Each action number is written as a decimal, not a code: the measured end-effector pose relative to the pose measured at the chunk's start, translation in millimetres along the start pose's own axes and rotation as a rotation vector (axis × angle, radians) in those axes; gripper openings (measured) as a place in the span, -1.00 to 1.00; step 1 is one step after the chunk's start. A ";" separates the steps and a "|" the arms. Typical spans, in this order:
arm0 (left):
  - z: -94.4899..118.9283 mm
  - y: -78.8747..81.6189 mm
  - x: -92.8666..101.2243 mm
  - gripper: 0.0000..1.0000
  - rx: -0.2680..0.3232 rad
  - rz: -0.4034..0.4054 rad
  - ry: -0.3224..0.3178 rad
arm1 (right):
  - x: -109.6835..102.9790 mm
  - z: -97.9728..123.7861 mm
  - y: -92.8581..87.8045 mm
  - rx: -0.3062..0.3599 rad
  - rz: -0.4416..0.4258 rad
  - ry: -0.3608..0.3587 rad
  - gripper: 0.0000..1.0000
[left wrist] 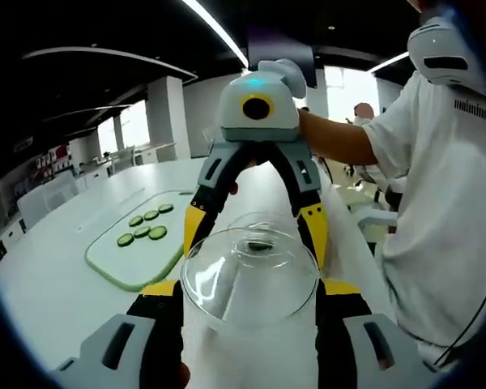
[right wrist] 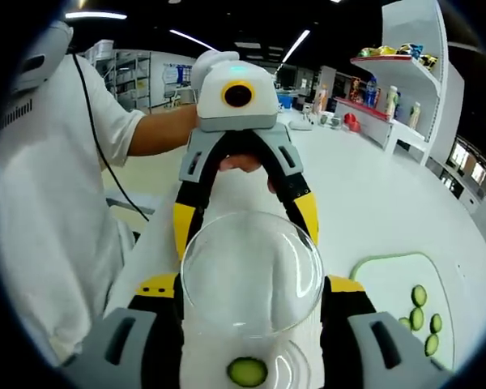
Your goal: Open the petri dish lid, add cucumber slices into the petri dish, and close the lid
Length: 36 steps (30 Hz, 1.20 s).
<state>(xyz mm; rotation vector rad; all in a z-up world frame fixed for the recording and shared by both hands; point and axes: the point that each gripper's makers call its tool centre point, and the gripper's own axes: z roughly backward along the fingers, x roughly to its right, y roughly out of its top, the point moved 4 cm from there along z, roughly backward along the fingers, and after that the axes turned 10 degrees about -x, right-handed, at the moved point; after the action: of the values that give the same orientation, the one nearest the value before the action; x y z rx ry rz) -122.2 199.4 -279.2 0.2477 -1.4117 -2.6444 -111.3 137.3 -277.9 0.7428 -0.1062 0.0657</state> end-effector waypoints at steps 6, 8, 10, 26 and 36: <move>-13.3 8.6 3.8 0.32 0.003 -0.015 -0.022 | -4.2 12.0 -12.2 -0.018 -0.017 -0.019 0.35; -17.6 11.7 5.1 0.32 0.005 -0.019 -0.030 | -5.2 16.1 -16.0 -0.021 -0.024 -0.024 0.35; -22.5 15.1 6.3 0.32 0.008 -0.024 -0.037 | -5.7 19.7 -19.6 -0.023 -0.029 -0.030 0.35; -50.8 27.3 13.9 0.32 0.006 -0.044 -0.085 | -9.4 36.9 -46.5 -0.050 -0.072 -0.055 0.35; -64.3 32.6 18.4 0.32 0.015 -0.051 -0.110 | -12.8 43.8 -58.3 -0.061 -0.095 -0.065 0.35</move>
<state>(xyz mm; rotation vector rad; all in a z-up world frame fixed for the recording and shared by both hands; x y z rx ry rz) -125.6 125.7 -288.8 0.1432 -1.4776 -2.7279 -121.5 64.5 -286.5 0.6886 -0.1342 -0.0519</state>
